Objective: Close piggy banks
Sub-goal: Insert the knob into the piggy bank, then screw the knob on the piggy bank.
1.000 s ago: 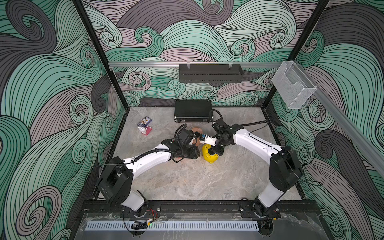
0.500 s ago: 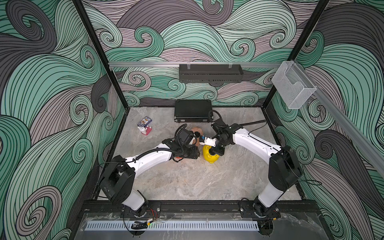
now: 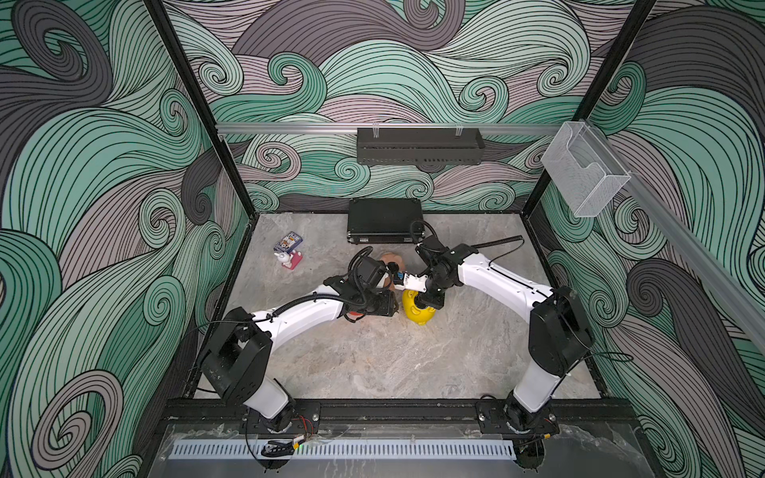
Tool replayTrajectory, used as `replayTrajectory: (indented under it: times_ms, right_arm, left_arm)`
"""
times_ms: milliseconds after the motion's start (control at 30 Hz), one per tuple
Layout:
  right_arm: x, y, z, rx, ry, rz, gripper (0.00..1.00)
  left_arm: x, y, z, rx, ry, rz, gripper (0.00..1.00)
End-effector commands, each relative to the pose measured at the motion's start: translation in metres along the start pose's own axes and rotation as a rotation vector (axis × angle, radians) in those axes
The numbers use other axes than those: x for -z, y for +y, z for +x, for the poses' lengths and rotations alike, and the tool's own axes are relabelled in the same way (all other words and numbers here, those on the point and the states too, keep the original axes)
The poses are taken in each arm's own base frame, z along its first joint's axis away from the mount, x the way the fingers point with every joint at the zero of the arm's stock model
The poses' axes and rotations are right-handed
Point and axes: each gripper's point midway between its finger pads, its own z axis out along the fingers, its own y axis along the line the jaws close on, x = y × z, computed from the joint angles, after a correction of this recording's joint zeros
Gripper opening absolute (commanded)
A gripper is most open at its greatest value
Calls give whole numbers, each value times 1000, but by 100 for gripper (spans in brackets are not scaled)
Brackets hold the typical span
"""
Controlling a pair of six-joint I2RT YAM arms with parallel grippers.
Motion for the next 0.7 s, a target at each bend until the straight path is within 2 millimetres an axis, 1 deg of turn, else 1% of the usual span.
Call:
replayTrajectory:
  times_ms: [0, 133, 233, 367, 467, 667]
  right_arm:
    - [-20, 2, 18, -43, 103, -25, 0]
    - [-23, 6, 20, -64, 104, -40, 0]
    - [-24, 8, 18, -81, 88, -53, 0]
    - [-26, 10, 14, -102, 68, -70, 0]
    - [-27, 10, 12, -117, 59, -68, 0]
    - [-28, 11, 10, -140, 44, -79, 0]
  left_arm:
    - [-1, -4, -5, -3, -5, 22, 51]
    - [-2, -6, -7, 1, -7, 35, 51]
    - [-3, -12, -10, 5, -11, 62, 51]
    - [-6, -25, -15, 32, -26, 138, 57]
    - [-12, -32, -14, 54, -15, 186, 59]
    - [-24, -32, -13, 77, -6, 199, 61]
